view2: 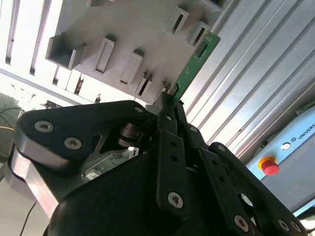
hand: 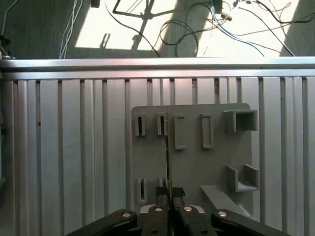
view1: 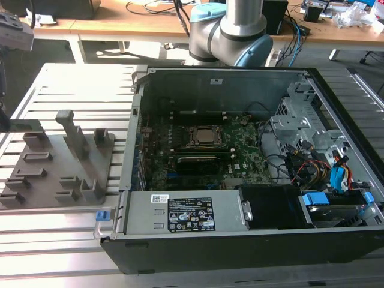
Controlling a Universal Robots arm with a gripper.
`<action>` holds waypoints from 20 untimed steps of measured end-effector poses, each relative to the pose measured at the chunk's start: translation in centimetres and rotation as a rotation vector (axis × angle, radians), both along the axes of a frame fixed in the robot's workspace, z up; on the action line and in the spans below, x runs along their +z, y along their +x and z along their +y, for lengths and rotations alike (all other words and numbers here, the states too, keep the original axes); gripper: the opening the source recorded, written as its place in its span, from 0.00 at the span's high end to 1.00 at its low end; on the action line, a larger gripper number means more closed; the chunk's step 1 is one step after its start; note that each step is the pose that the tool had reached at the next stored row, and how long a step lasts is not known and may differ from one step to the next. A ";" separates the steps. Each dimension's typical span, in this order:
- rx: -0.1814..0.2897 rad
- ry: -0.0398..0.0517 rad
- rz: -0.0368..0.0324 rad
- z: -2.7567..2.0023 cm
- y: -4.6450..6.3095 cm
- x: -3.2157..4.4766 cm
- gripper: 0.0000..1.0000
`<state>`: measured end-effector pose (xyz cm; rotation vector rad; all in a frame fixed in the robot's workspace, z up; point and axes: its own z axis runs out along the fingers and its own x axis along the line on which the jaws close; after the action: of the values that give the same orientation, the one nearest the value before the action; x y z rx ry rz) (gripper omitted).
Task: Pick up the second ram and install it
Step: 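Pick up the second ram and move it above second insertion slot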
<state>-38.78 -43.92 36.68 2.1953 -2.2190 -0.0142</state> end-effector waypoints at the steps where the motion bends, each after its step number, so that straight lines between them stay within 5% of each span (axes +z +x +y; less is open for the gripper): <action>1: 0.000 0.0000 0.0001 0.00 0.0 0.35 0.86; 20: 0.000 0.0001 -0.0001 0.06 0.0 5.70 0.86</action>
<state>-38.78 -43.86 42.38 2.1953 -2.2191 -0.0142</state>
